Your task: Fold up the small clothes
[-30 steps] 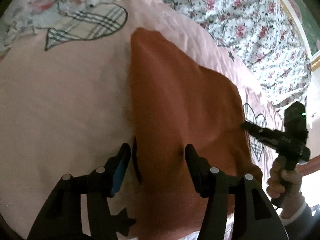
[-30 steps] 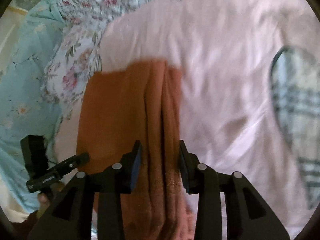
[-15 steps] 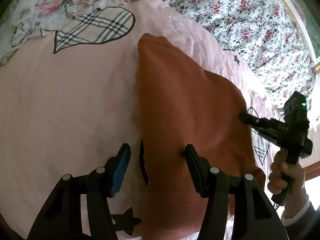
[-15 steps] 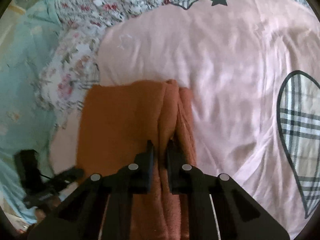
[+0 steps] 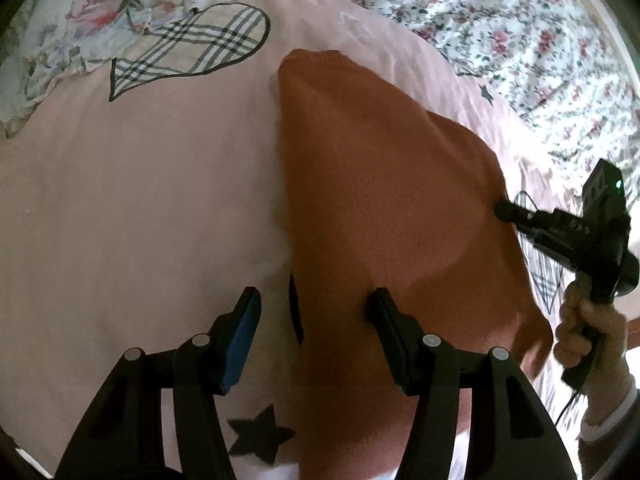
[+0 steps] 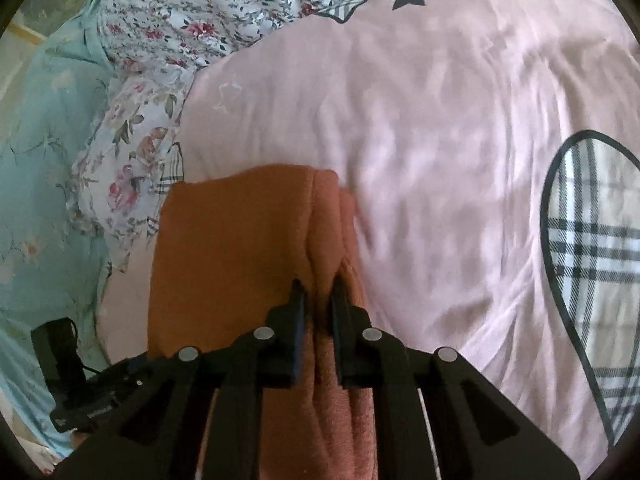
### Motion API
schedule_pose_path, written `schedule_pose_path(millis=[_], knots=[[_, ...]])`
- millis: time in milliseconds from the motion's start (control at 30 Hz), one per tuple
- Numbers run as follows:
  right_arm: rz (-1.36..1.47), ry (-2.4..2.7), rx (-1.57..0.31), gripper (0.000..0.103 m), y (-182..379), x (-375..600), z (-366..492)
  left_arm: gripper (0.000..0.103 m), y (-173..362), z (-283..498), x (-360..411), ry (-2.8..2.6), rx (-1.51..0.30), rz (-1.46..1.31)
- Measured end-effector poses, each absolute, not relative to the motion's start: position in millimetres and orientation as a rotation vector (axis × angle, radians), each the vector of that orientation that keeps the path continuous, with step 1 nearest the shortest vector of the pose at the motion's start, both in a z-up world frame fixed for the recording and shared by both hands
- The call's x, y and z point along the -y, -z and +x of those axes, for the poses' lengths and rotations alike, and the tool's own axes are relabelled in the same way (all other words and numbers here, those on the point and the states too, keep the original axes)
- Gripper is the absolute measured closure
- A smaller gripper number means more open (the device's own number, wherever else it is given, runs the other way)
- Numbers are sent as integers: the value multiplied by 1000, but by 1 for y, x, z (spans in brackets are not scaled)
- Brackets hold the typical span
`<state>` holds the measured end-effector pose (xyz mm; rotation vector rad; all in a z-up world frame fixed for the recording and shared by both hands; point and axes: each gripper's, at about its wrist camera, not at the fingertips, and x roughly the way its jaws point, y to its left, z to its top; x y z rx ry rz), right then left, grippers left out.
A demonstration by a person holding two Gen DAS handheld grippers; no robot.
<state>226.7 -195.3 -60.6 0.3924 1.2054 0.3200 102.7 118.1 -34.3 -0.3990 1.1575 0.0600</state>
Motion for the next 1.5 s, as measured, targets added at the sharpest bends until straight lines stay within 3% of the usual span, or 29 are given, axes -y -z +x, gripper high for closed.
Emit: schedule_pose_path(millis=[167,233,267,300,467,533,567,600,767,867,933,1100,1233,1433,1500], knots=[[397,-391,-1185,85,28,205,184,46,25,68,-112,-17,-1163,-382],[384,-407,-1202,75,22,205,165,46,20,50,-104,44,-1156,-383],[366,-414,-1212,64,20,205,150,45,18,42,-100,67,-1151,-375],[356,-421,-1217,59,19,205,139,44,17,34,-94,84,-1147,-360],[301,-394,-1311,59,38,200,106,37,25,-1,-69,128,-1167,-297],[324,-401,-1336,66,47,199,103,35,33,-9,-60,132,-1178,-263],[334,-417,-1348,87,49,196,103,33,35,-11,-58,129,-1177,-247],[340,-428,-1349,98,49,193,104,30,38,-13,-55,124,-1176,-223],[539,-540,-1211,98,12,200,112,31,49,-10,-55,68,-1181,-193],[637,-560,-1138,98,-5,215,115,41,51,-9,-54,-10,-1170,-147],[621,-542,-1126,98,-6,220,114,72,51,-9,-61,-60,-1163,-162],[398,-425,-1230,98,33,221,99,83,53,-15,-75,-109,-1157,-285],[302,-338,-1358,96,76,224,88,84,62,-17,-75,-113,-1198,-313],[403,-355,-1271,79,44,250,92,84,33,-37,-83,-18,-1204,-287],[404,-362,-1224,67,31,248,111,84,15,-40,-85,24,-1154,-298]])
